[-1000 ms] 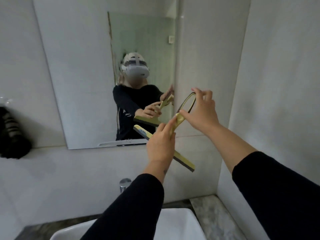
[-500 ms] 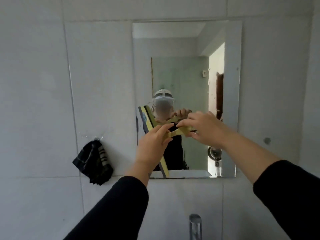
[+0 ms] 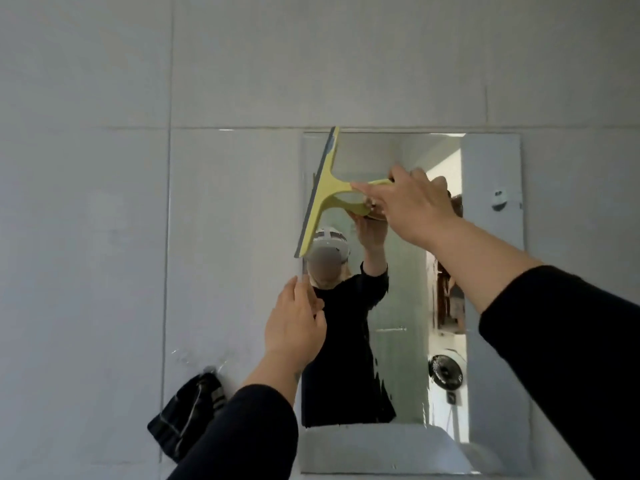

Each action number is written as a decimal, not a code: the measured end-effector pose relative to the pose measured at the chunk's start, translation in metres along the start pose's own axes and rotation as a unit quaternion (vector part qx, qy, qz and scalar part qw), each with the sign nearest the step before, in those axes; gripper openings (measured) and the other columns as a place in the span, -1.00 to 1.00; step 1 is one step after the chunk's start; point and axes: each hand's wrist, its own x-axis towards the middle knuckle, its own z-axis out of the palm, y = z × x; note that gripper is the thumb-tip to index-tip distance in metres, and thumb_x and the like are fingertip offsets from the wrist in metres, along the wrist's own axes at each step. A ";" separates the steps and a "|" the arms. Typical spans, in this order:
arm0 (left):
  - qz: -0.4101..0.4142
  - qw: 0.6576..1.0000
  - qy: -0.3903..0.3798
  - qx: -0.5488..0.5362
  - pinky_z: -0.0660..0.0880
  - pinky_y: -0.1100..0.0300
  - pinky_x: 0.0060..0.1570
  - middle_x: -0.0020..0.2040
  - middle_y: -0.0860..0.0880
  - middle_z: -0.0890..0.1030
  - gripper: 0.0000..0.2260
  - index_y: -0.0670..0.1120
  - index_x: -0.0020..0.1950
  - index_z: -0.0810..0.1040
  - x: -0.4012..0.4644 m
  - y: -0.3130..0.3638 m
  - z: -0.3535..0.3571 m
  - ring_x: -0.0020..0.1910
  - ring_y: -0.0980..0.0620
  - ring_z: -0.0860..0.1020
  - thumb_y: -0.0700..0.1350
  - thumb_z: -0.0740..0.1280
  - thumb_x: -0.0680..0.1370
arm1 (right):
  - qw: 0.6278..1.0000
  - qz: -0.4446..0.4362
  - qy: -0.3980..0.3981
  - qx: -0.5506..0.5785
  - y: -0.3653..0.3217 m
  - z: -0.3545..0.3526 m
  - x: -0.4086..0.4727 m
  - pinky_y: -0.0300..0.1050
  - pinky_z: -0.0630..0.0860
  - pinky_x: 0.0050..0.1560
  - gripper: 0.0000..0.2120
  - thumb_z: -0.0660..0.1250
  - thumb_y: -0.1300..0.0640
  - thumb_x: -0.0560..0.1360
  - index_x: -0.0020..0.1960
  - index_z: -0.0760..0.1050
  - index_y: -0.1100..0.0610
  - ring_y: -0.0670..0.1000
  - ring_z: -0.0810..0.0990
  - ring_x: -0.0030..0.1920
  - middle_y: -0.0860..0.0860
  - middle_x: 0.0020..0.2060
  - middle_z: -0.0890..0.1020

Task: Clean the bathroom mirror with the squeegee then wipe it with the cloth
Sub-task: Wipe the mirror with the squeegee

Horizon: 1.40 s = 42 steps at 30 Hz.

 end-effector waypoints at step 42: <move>-0.123 0.982 0.020 0.140 -0.06 -0.32 0.41 0.51 -0.20 -0.38 0.06 -0.23 0.48 -0.38 0.018 0.070 0.079 0.53 -0.15 -0.26 0.24 0.33 0.44 | 0.985 -0.095 0.072 -0.121 0.037 0.020 0.031 0.16 0.22 0.20 -0.62 0.11 0.08 0.59 0.37 0.35 -0.16 0.14 0.38 0.22 0.05 0.12 0.51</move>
